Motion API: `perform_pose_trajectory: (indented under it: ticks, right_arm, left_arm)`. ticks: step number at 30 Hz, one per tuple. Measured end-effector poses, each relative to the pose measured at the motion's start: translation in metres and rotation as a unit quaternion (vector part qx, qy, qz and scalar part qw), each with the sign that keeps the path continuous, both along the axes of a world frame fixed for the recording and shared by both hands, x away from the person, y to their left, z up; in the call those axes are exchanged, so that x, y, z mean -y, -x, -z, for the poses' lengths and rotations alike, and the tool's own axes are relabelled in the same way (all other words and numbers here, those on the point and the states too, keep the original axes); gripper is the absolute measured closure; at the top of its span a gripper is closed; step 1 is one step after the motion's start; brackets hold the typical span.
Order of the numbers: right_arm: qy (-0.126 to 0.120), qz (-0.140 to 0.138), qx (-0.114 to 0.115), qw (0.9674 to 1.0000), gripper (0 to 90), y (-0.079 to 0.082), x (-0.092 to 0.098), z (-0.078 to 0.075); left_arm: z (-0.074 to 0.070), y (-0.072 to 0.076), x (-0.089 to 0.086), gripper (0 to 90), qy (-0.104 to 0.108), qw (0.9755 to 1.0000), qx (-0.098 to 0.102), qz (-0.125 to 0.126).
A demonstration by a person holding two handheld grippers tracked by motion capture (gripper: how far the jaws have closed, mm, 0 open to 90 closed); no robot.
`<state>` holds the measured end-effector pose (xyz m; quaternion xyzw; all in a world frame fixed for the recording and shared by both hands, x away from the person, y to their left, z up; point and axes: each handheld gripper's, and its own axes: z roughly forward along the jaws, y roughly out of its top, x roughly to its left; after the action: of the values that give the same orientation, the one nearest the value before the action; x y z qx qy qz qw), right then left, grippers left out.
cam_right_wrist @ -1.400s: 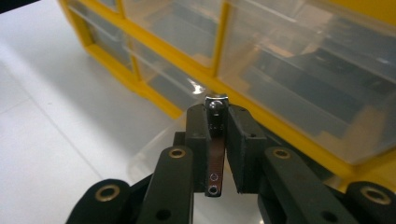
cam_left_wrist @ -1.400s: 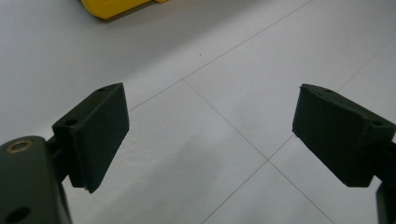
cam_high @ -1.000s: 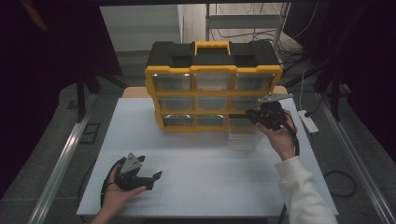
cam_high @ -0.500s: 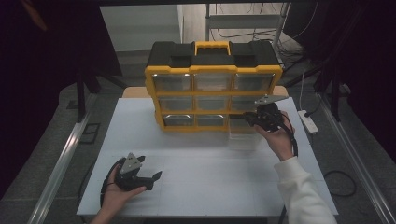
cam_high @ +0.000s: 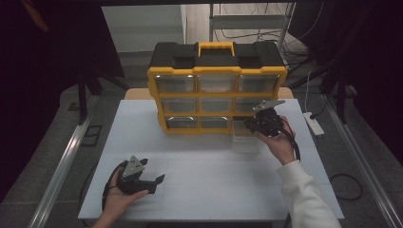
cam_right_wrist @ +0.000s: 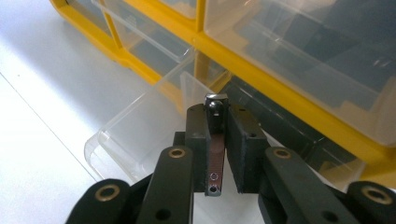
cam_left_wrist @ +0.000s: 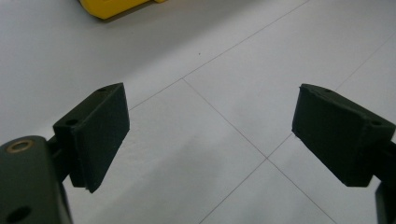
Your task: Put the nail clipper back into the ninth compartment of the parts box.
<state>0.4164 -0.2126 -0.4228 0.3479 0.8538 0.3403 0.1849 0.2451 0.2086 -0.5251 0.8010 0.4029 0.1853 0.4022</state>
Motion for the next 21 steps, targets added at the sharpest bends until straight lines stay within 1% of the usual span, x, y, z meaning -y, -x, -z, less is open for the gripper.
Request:
perform_pose_trajectory:
  ticks: [2,10,21]
  right_arm:
    - [0.001,0.0,-0.003,1.0,78.5,0.0,-0.001,0.002]
    - [0.021,-0.005,-0.016,0.9997,78.4,-0.002,-0.006,0.011]
    - [0.029,-0.011,-0.02,0.9993,77.8,-0.002,-0.008,0.013]
  left_arm:
    - [0.0,0.0,0.0,11.9,-0.001,1.0,0.0,0.0]
    - [0.0,0.0,0.0,11.9,0.0,1.0,0.0,0.001]
    - [0.0,0.0,0.0,12.0,-0.002,1.0,0.002,0.001]
